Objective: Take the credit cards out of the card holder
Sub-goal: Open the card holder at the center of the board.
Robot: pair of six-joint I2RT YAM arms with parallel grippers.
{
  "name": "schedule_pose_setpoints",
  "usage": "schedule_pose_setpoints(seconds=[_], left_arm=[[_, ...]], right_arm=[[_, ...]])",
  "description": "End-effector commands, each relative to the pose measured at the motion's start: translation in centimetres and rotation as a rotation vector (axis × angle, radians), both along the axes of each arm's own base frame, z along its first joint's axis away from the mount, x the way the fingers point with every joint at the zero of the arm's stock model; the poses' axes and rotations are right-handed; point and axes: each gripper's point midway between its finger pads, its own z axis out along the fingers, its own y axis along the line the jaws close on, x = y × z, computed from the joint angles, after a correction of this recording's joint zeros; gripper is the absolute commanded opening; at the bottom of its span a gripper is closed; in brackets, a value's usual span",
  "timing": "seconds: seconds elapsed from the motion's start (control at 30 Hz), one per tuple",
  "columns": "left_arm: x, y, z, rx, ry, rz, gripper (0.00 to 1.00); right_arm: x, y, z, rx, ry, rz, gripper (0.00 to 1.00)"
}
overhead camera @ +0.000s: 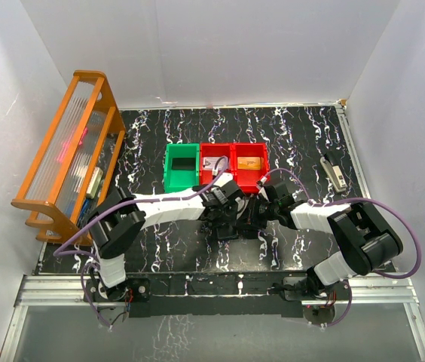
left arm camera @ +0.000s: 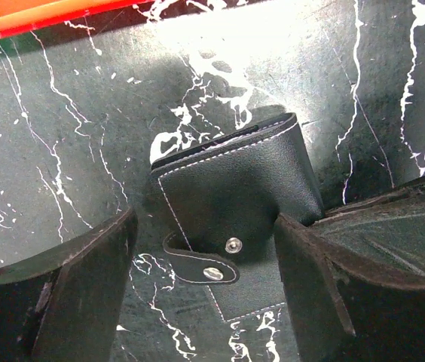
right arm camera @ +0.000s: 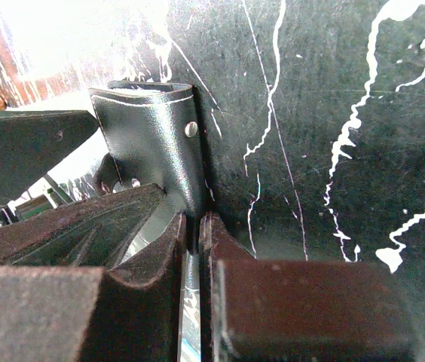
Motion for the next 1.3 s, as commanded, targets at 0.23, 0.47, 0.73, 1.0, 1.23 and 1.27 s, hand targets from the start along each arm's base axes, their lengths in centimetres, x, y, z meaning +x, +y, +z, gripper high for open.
schedule_pose_setpoints(seconds=[0.23,0.47,0.73,1.0,1.23,1.27], left_arm=[[-1.3,4.9,1.5,0.082,-0.02,0.093,0.53],[-1.3,5.2,1.9,0.08,-0.032,0.097,0.38],[-1.2,4.2,2.2,0.01,-0.043,0.081,0.27],[-1.2,3.5,2.3,-0.024,-0.044,0.066,0.02],[-1.3,3.0,4.6,-0.087,-0.062,0.04,0.0],[-1.3,3.0,5.1,-0.097,-0.07,0.039,0.0]], right_arm=[[-0.6,-1.3,-2.3,-0.106,0.037,-0.023,0.01],[-0.4,-1.2,-2.1,-0.102,0.034,-0.018,0.01],[-0.4,-1.2,-1.9,-0.099,0.032,-0.018,0.01],[-0.2,-1.0,-1.5,-0.092,0.024,-0.019,0.01],[0.1,-0.4,-0.1,-0.048,0.001,-0.002,0.08],[0.3,-0.2,0.4,-0.04,-0.011,0.0,0.11]])
